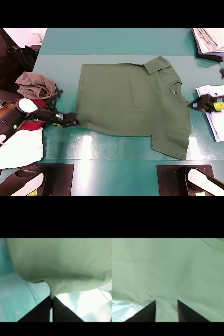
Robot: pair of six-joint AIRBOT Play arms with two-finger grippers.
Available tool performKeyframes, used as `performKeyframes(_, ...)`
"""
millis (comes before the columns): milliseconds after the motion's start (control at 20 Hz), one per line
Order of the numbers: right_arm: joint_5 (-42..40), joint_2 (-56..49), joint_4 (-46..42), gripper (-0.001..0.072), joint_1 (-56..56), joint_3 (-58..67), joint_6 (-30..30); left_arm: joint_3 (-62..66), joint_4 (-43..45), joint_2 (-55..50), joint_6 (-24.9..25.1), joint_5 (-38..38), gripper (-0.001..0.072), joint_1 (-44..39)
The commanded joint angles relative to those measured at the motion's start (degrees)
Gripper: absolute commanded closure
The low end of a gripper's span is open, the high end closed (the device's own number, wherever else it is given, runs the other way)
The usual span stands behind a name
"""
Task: Fold the shirts.
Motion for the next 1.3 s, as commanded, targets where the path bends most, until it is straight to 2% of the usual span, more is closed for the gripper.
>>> performKeyframes(0, -1.3, 2.1, -6.0, 0.0298, -11.0, -10.1, 0.1, 6.9, 2.3, 0.1, 0.2, 0.8, 0.0685, 0.0)
performKeyframes(150, -2.2, -0.7, -4.1, 0.0301, -19.5, -15.7, 0.0, 7.4, 2.7, 0.0, 0.2, 1.5, 0.0685, 0.0)
performKeyframes(250, -3.0, -2.6, -3.9, 0.0301, -21.0, -17.9, 0.0, 7.4, 2.9, 0.0, 0.2, 1.5, 0.0685, 0.0)
performKeyframes(700, -9.2, -4.8, -3.8, 0.0312, -11.6, -19.7, -0.4, 7.4, 2.9, 0.0, 0.1, 1.0, 0.0685, 0.0)
performKeyframes(750, -9.2, -4.8, -3.9, 0.0423, -10.8, -19.7, -0.4, 7.4, 2.9, 0.0, 0.1, 1.0, 0.0685, 0.0)
performKeyframes(900, -8.7, -4.8, -3.8, 0.0564, -8.6, -19.7, -0.4, 7.4, 2.9, 0.0, 0.1, 1.0, 0.0685, 0.0)
performKeyframes(950, -8.2, -4.8, -3.7, 0.0689, -7.6, -19.5, -0.4, 7.4, 2.8, 0.0, 0.1, 0.9, 0.0685, 0.0)
performKeyframes(1100, -5.1, -3.5, 0.5, 0.0689, -3.3, -15.0, -0.6, 8.5, 0.9, 0.1, 0.1, 1.1, 0.0685, 0.0)
performKeyframes(1250, -6.7, 2.1, 11.1, 0.0690, 0.8, -3.2, -0.5, 20.6, 0.3, 0.1, 0.1, 0.4, 0.0685, 0.0)
